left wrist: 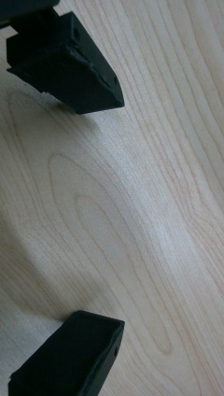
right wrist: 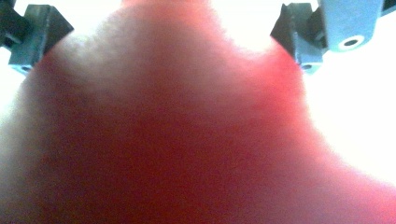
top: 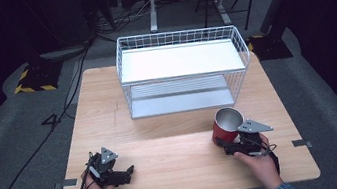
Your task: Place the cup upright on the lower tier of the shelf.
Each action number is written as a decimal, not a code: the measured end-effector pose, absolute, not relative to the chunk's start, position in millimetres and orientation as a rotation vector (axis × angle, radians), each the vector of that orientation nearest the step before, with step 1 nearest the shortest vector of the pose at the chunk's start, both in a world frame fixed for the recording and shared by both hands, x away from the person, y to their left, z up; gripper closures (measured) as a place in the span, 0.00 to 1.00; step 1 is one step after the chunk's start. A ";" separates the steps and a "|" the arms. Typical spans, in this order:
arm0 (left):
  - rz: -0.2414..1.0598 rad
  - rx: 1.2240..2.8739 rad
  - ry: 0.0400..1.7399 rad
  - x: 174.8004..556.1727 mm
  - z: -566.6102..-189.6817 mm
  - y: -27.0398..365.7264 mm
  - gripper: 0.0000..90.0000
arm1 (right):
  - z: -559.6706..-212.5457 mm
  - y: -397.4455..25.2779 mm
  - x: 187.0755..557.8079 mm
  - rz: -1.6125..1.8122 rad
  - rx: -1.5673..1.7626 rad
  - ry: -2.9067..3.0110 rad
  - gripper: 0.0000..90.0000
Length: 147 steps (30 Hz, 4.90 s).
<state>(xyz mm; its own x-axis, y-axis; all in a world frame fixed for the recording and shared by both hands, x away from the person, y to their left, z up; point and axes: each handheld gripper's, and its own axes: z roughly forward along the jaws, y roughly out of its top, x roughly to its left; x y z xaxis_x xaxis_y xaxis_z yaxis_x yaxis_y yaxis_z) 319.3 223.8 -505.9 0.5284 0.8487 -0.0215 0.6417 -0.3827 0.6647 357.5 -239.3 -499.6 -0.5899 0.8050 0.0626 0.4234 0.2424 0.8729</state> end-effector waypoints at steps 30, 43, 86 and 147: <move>0.431 2.147 1.204 319.4 -505.9 223.7 0.00 | -476.2 -231.9 357.2 1.255 1.105 2.110 0.19; 0.433 2.145 1.204 319.3 -506.1 223.7 0.00 | -456.6 -218.8 381.4 1.260 1.127 2.123 0.19; 0.439 2.131 1.229 321.9 -506.2 221.4 0.00 | -463.7 -123.7 496.2 1.256 1.118 2.033 0.19; 0.439 2.134 1.227 322.4 -506.0 221.5 0.00 | -465.3 -135.2 490.1 1.261 1.166 2.081 0.17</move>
